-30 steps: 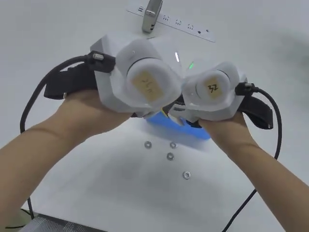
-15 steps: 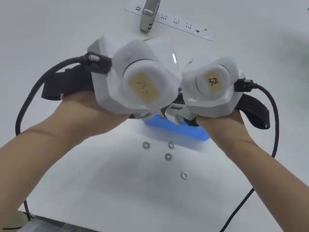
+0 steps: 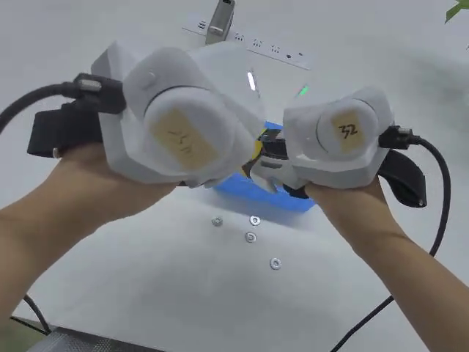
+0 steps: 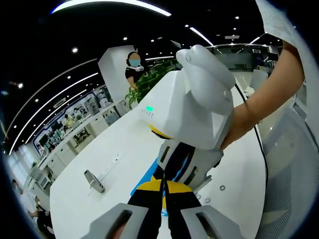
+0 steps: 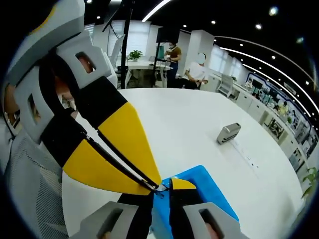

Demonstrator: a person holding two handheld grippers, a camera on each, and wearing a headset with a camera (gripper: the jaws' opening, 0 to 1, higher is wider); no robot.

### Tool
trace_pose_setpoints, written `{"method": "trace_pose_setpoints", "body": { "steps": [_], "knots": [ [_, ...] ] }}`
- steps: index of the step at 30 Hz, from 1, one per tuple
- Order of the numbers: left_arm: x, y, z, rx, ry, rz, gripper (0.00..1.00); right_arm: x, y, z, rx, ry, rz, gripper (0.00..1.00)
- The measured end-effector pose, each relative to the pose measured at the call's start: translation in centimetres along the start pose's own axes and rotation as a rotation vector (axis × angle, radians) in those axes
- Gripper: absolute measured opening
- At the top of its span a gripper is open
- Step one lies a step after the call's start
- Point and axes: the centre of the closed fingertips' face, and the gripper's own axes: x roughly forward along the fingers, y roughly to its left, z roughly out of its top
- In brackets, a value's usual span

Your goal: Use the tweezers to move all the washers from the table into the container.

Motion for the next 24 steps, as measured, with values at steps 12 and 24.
{"method": "trace_pose_setpoints", "body": {
  "steps": [12, 24],
  "knots": [
    [-2.9, -1.7, -0.7, -0.015, 0.022, -0.076, 0.0, -0.9, 2.8, 0.0, -0.002, -0.011, 0.049, 0.1],
    [-3.3, -3.4, -2.9, -0.061, 0.054, -0.122, 0.0, 0.2, 5.1, -1.5, 0.127, -0.028, 0.127, 0.12]
  ]
}}
